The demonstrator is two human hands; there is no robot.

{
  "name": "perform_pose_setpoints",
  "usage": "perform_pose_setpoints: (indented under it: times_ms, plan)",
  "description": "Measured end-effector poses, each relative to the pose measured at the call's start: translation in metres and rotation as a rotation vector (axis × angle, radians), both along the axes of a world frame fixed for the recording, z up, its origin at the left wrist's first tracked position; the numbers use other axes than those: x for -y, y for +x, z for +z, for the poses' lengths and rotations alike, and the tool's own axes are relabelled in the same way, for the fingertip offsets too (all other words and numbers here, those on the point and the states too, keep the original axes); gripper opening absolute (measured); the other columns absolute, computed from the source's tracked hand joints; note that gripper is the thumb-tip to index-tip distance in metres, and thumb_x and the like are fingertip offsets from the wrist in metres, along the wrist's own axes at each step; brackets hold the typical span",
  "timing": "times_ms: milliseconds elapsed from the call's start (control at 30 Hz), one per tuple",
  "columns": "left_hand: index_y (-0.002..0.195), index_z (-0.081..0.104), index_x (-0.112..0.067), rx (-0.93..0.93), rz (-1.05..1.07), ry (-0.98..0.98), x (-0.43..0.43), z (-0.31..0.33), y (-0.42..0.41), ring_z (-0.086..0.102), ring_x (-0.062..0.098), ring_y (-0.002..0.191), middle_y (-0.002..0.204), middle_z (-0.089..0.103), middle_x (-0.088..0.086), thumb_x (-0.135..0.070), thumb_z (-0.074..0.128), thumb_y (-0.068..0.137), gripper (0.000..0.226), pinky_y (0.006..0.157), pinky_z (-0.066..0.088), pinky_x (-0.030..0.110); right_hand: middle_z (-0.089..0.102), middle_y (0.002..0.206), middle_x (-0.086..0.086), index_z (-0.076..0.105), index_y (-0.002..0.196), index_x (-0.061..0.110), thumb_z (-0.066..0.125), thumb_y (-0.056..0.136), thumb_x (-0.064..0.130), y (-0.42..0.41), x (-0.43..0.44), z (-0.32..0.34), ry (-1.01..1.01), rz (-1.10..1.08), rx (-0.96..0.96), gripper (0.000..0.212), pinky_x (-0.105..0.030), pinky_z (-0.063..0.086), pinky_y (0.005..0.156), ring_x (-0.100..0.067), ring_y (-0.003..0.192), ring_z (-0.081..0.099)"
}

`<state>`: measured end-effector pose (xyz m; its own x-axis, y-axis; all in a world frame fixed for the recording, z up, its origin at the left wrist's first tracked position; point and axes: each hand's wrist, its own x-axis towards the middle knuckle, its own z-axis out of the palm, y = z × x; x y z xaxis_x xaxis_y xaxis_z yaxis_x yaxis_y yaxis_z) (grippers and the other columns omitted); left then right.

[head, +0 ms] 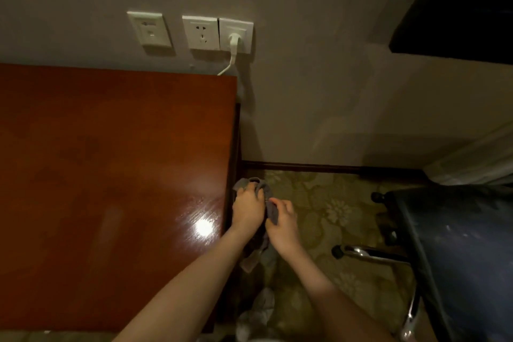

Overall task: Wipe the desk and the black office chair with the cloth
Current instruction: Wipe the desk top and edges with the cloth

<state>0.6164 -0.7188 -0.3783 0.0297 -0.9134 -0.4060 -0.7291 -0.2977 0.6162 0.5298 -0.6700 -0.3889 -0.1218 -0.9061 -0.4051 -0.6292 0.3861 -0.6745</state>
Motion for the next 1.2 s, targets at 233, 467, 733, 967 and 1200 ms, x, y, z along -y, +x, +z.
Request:
perform_pose_setpoints:
  times_ms: [233, 467, 733, 967, 1200]
  plan:
    - [0.137, 0.038, -0.007, 0.285, -0.427, 0.286, -0.012, 0.006, 0.025, 0.049, 0.035, 0.123, 0.135, 0.049, 0.02, -0.026, 0.044, 0.097, 0.045, 0.096, 0.041, 0.035, 0.04, 0.14, -0.009, 0.043, 0.139, 0.008, 0.052, 0.092, 0.008, 0.023, -0.042, -0.023, 0.183, -0.189, 0.17, 0.048, -0.022, 0.039, 0.088, -0.023, 0.124, 0.045]
    - [0.112, 0.062, -0.004, 0.12, -0.445, 0.071, -0.034, 0.025, 0.046, 0.061, 0.033, 0.103, 0.108, 0.066, 0.02, -0.018, 0.046, 0.094, 0.027, 0.082, 0.047, 0.033, 0.049, 0.134, -0.008, 0.054, 0.131, 0.01, 0.063, 0.087, 0.015, 0.039, -0.08, -0.03, 0.186, -0.405, 0.162, 0.045, -0.027, 0.044, 0.093, -0.024, 0.116, 0.054]
    - [0.088, 0.061, -0.012, -0.111, -0.198, 0.122, -0.031, 0.029, 0.092, 0.06, 0.019, 0.058, 0.08, 0.06, 0.008, -0.008, 0.045, 0.094, 0.017, 0.05, 0.056, 0.025, 0.045, 0.132, -0.007, 0.051, 0.133, 0.009, 0.061, 0.089, 0.016, 0.064, -0.136, -0.039, 0.193, -0.463, 0.091, 0.046, -0.006, 0.039, 0.066, -0.015, 0.084, 0.058]
    - [0.086, 0.059, -0.013, -0.103, -0.235, 0.094, -0.042, 0.032, 0.105, 0.052, 0.011, 0.051, 0.068, 0.056, 0.0, -0.008, 0.045, 0.094, 0.018, 0.036, 0.044, 0.014, 0.045, 0.123, -0.007, 0.046, 0.138, 0.008, 0.057, 0.09, 0.006, 0.088, -0.149, -0.05, 0.143, -0.287, 0.051, 0.05, -0.01, 0.036, 0.078, -0.02, 0.106, 0.053]
    - [0.08, 0.06, -0.014, -0.05, -0.2, 0.081, -0.031, 0.025, 0.119, 0.053, 0.012, 0.051, 0.069, 0.058, 0.002, -0.008, 0.047, 0.093, 0.019, 0.04, 0.045, 0.016, 0.046, 0.123, -0.007, 0.05, 0.135, 0.01, 0.051, 0.091, 0.001, 0.092, -0.113, -0.065, 0.079, -0.176, -0.046, 0.045, -0.024, 0.038, 0.098, -0.022, 0.113, 0.045]
